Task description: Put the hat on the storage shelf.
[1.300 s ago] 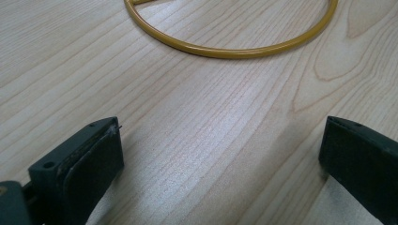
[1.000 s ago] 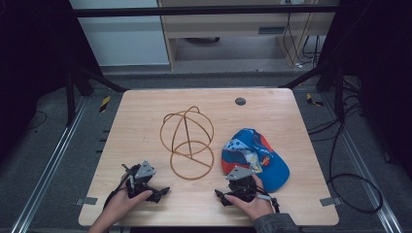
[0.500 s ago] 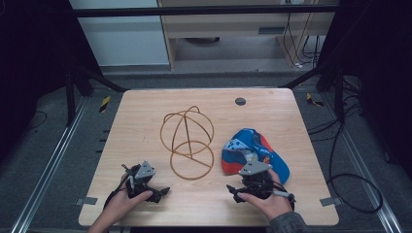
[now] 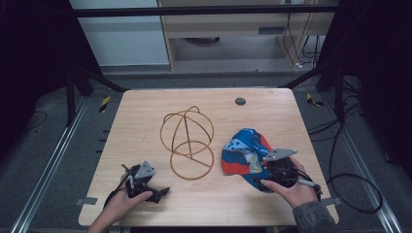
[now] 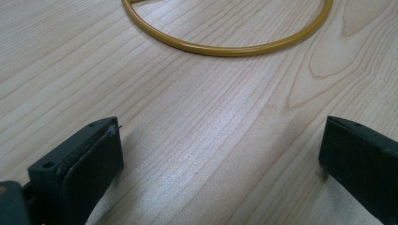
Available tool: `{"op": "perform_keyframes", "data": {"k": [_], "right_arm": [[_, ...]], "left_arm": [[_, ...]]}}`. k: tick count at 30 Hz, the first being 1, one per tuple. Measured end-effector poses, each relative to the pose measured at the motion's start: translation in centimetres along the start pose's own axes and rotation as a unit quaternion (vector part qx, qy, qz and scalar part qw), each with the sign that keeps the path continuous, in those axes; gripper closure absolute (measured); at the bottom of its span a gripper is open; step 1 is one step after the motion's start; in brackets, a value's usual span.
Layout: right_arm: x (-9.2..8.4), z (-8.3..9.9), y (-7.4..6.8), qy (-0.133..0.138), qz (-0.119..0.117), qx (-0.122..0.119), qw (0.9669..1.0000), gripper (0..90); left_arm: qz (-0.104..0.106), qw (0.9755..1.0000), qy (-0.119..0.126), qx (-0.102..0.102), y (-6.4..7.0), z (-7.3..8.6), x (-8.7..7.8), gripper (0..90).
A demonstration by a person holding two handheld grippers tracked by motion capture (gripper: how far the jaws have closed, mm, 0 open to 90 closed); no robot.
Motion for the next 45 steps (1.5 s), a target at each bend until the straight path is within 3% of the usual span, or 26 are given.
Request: {"op": "perform_keyframes", "data": {"k": [8, 16, 24, 33, 36, 41, 45], "right_arm": [[-0.5, 0.0, 2.0, -0.025, -0.01, 0.015, 0.9995, 12.3], [-0.7, -1.3, 4.1, -0.04, -0.013, 0.023, 0.9988, 23.2], [0.1, -3.4, 4.0, -0.042, -0.033, 0.027, 0.9982, 32.9], [2.1, -3.9, 4.1, -0.071, -0.03, 0.038, 0.9963, 39.4], [2.7, -3.7, 4.0, -0.08, -0.035, 0.042, 0.9953, 46.9], [3.0, -3.6, 3.6, -0.089, -0.046, 0.03, 0.9945, 70.7], [3.0, -3.7, 3.4, -0.085, -0.056, 0.023, 0.9945, 83.3]], "left_arm": [[0.001, 1.0, -0.001, 0.002, 0.0, 0.0, 0.0, 0.0], [0.0, 1.0, -0.001, 0.002, 0.0, 0.0, 0.0, 0.0], [0.0, 1.0, -0.001, 0.002, 0.0, 0.0, 0.0, 0.0], [0.001, 1.0, -0.001, 0.002, 0.0, 0.0, 0.0, 0.0], [0.0, 1.0, -0.001, 0.002, 0.0, 0.0, 0.0, 0.0], [0.0, 1.0, -0.001, 0.002, 0.0, 0.0, 0.0, 0.0], [0.0, 1.0, -0.001, 0.002, 0.0, 0.0, 0.0, 0.0]]}}
Point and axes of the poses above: each handheld gripper's, and its own axes: x roughly forward along the jaws, z roughly out of its underside, y roughly to its right, the point moved 10 cm from there along x, roughly forward along the jaws, and after that the axes turned 11 degrees about -y, right-handed, at the moved point
